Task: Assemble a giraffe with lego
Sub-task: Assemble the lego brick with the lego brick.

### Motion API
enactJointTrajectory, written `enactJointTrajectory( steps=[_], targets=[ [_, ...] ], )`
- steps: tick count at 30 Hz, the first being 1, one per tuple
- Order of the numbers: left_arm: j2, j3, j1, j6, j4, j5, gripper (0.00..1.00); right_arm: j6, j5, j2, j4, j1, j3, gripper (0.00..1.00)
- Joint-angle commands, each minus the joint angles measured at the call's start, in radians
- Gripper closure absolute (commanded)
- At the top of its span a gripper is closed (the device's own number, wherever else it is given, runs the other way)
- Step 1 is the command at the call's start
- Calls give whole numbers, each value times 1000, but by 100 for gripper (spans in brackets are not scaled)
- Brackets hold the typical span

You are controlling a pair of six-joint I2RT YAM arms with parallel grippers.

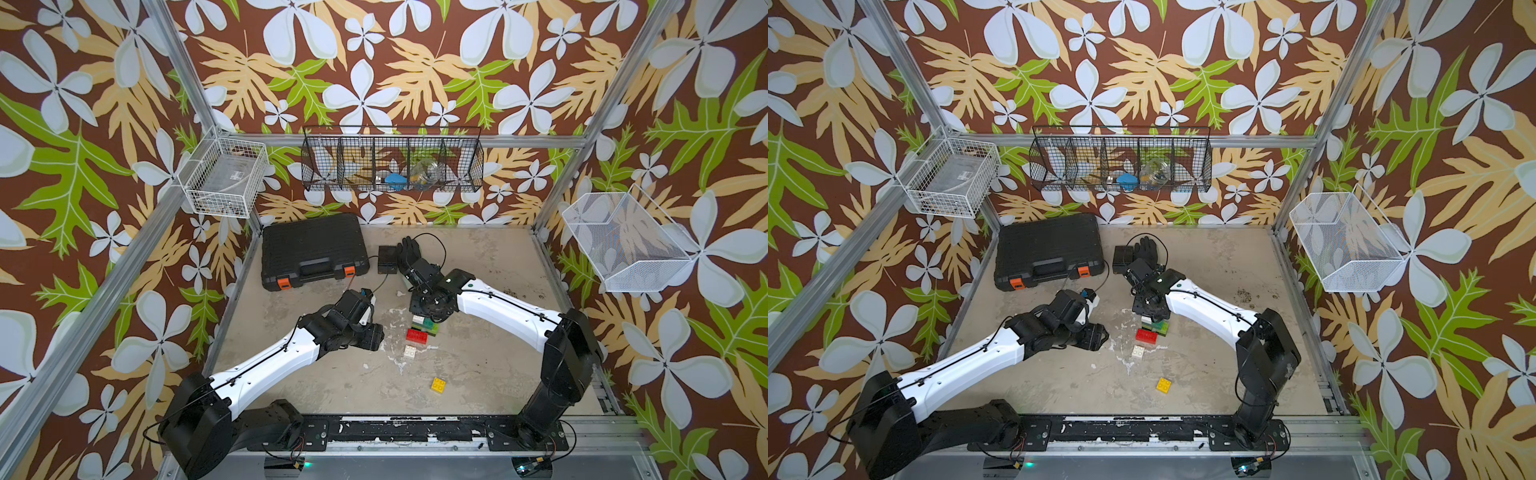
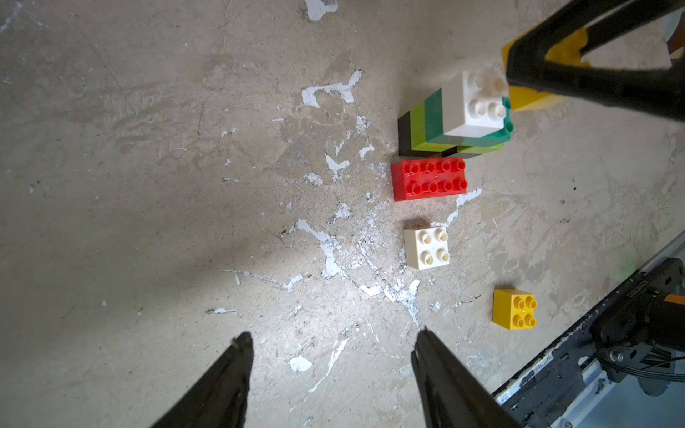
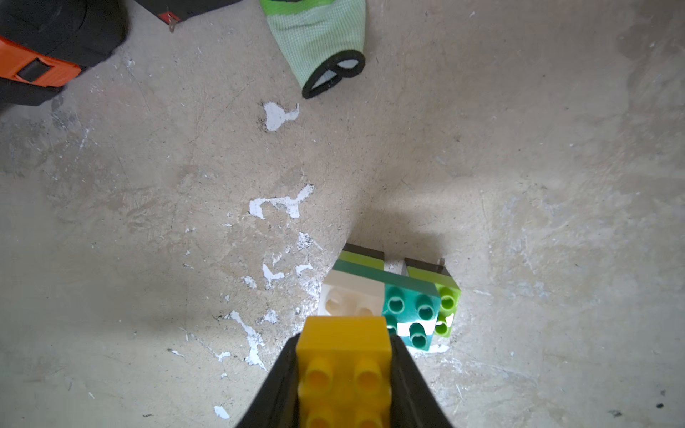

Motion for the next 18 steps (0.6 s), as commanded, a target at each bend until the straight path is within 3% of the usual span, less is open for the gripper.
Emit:
enactJointTrajectory(
  steps=[1, 18],
  targets=[
    [5, 6, 1, -1, 42, 14, 28, 7, 13, 26, -52, -1, 29, 100],
    [-17, -60, 1, 10, 90, 34, 28, 75, -19, 86, -58, -1, 60, 100]
  ],
)
